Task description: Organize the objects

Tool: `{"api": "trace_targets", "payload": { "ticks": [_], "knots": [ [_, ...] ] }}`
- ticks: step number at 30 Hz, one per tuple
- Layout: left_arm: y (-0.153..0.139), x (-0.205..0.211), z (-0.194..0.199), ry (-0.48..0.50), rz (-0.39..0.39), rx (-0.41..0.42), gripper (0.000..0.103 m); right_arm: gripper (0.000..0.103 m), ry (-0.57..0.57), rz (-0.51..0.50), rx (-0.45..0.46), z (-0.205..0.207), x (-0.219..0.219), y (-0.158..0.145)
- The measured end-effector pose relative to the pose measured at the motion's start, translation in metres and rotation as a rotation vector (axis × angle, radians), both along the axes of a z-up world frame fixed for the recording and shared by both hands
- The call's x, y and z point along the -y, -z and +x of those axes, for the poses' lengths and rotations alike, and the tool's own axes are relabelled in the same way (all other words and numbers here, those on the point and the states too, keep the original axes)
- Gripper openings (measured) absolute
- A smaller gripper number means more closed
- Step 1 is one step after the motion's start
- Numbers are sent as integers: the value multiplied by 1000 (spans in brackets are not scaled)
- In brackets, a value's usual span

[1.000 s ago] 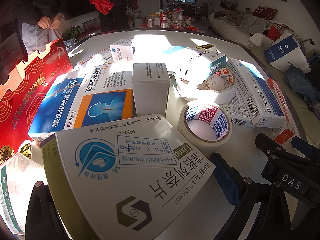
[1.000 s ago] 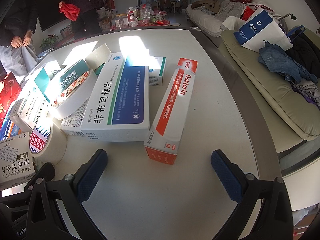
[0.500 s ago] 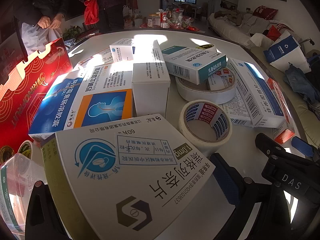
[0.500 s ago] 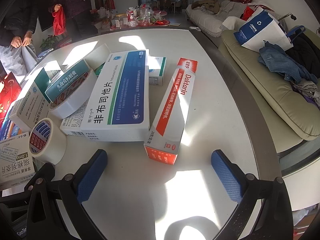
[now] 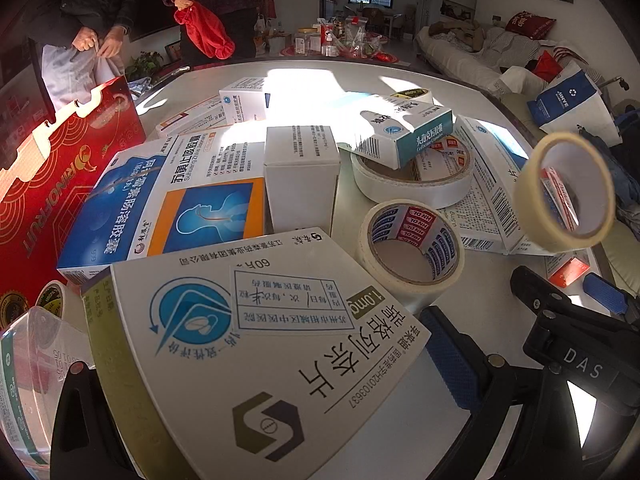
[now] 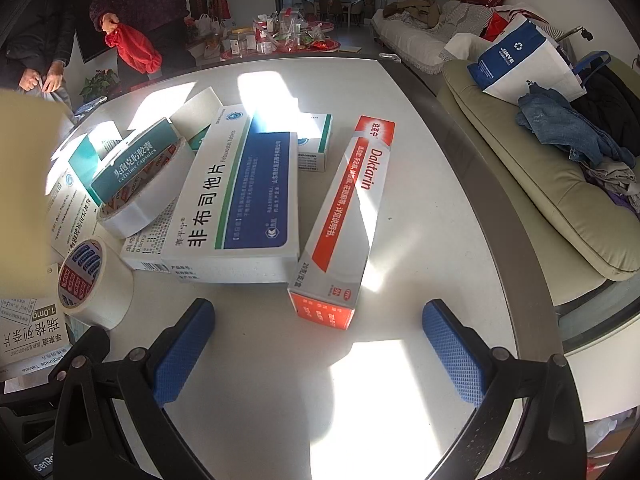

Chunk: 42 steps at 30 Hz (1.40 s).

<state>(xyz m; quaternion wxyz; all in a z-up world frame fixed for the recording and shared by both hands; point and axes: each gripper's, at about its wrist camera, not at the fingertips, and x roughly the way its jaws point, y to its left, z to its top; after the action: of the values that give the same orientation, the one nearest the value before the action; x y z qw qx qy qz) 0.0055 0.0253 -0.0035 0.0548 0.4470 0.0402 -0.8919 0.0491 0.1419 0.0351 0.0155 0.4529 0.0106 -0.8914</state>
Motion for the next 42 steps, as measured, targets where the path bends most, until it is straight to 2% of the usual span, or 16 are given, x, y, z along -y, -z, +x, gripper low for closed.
{"api": "trace_targets", "payload": {
  "ticks": [39,42],
  "knots": [
    [5,0,1,3,-1,-1,103,103,1,1,0,-1,-1,0],
    [6,-1,1,-1,-4,6,103,103,9,0,26,2,-4,-1]
  ]
}}
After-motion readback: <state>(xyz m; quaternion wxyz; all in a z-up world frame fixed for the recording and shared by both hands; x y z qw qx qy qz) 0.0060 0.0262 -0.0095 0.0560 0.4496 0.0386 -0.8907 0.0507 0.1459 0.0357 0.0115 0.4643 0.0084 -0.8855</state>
